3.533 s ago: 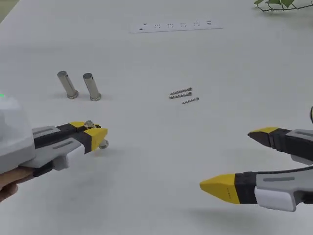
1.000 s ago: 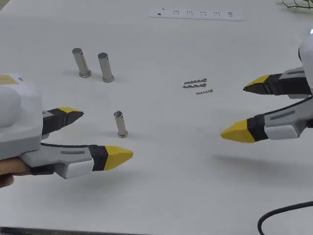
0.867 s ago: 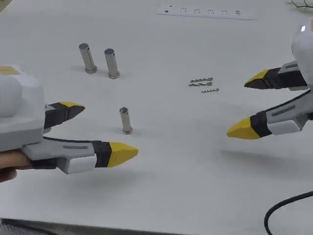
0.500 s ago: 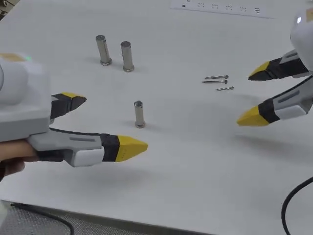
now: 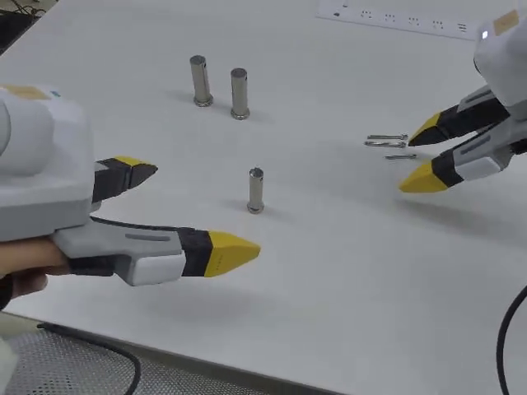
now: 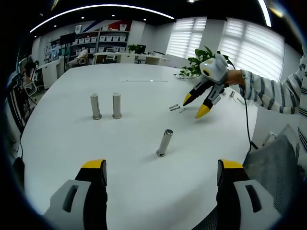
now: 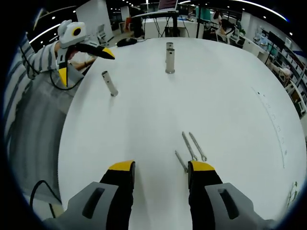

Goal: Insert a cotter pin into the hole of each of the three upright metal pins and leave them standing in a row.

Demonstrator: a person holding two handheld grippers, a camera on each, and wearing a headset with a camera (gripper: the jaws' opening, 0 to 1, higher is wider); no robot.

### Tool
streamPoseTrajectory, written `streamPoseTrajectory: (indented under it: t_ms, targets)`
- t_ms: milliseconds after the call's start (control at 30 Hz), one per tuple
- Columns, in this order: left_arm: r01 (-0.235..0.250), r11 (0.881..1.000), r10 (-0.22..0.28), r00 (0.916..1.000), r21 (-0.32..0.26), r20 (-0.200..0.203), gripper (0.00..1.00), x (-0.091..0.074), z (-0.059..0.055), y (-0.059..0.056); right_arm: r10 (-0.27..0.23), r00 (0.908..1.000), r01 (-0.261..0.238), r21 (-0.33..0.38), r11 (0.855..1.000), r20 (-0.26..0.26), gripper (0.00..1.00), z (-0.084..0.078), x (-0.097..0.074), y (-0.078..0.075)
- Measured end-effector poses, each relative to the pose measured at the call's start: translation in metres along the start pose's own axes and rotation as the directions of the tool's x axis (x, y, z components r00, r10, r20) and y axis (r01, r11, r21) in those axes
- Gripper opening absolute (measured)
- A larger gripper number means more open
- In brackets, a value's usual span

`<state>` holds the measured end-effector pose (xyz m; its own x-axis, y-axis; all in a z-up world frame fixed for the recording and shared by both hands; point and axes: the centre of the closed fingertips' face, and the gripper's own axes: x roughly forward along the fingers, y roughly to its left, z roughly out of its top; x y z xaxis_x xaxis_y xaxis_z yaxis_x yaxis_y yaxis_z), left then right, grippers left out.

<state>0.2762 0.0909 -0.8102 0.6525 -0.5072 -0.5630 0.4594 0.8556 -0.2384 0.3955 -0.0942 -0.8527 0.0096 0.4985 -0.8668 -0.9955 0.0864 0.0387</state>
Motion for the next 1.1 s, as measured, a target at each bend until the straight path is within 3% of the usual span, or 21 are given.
streamPoseTrajectory:
  t_ms: [167,333,433,600,667,733,833,933,1100]
  targets:
    - [-0.002,1.0,0.002,1.0,0.002,0.0,0.94,-0.003,-0.001,-0.001,0.007,0.9998,-0.007,-0.002,1.0,-0.021,0.44,-0.005,0.003,-0.009]
    - [-0.002,1.0,0.002,1.0,0.006,-0.01,0.92,-0.007,-0.005,-0.001,0.051,0.9982,-0.05,0.039,0.998,-0.03,0.33,-0.01,0.007,-0.007]
    - [-0.006,1.0,0.006,0.9999,0.0,-0.012,0.9,-0.01,-0.007,-0.001,0.039,0.9985,-0.038,0.023,0.999,-0.037,0.3,-0.009,0.006,-0.009]
    - [-0.011,1.0,0.011,0.9998,0.01,0.015,0.88,-0.012,-0.003,-0.001,-0.004,0.995,-0.01,-0.133,0.991,-0.1,0.26,-0.011,0.006,-0.012]
    - [-0.003,1.0,0.003,0.9989,-0.013,0.048,0.89,-0.012,0.002,-0.002,0.004,0.9948,-0.015,-0.105,0.994,-0.101,0.25,-0.009,0.007,-0.009]
    - [-0.012,1.0,0.013,0.9986,-0.019,0.051,0.9,-0.012,0.003,0.0,-0.013,0.9951,0.006,-0.064,0.998,-0.098,0.23,-0.007,0.008,-0.011]
    - [-0.012,1.0,0.012,0.9985,0.004,0.053,0.91,-0.011,0.004,0.003,-0.015,0.9963,0.009,-0.065,0.998,-0.085,0.18,-0.006,0.009,-0.011]
    - [-0.008,1.0,0.007,0.9987,0.003,0.051,0.95,-0.011,0.004,0.01,-0.026,0.9974,0.024,-0.034,0.999,-0.067,0.07,-0.004,0.012,-0.019]
    - [-0.008,1.0,0.007,0.9987,0.024,0.051,0.95,-0.011,0.01,-0.002,-0.004,0.9988,0.005,0.025,1.0,-0.048,0.03,-0.004,0.011,-0.021]
